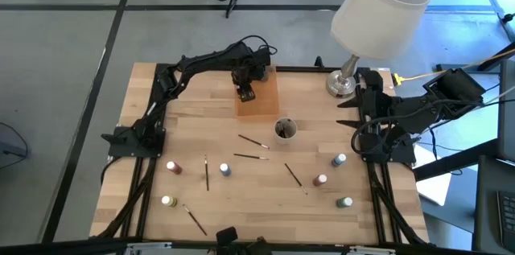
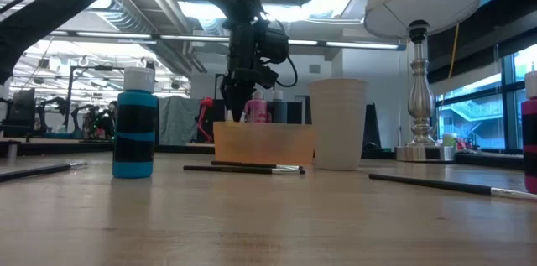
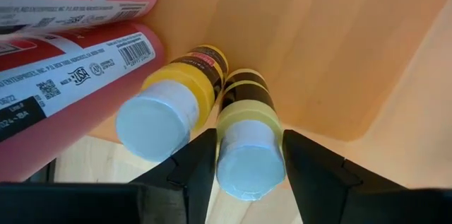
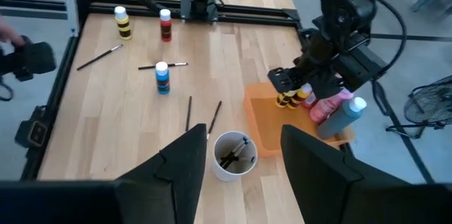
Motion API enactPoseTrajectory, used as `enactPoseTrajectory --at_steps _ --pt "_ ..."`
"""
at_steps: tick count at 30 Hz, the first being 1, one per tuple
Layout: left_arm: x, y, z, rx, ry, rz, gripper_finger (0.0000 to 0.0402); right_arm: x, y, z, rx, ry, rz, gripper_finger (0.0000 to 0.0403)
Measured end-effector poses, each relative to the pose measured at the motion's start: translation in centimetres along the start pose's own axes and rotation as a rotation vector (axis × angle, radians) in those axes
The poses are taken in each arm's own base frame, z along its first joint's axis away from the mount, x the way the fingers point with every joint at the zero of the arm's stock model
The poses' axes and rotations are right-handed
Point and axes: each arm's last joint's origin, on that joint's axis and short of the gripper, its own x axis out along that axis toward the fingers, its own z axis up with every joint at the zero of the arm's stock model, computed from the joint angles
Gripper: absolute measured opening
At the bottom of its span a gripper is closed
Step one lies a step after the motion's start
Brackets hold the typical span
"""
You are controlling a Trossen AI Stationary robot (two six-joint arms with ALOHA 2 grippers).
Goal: Pick & Place Paint Supplies
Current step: Put the light yellow paint bottle into the orange bin
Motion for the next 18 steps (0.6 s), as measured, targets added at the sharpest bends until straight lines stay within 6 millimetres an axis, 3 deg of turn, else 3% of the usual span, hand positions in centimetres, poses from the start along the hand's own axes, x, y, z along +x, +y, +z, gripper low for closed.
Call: enactPoseTrajectory --at_steps 18 --pt "-1.0 -0.5 -0.4 -0.029 -0.003 0.081 0.0166 0.0 0.1 0.0 0.0 0.009 0.024 0.0187"
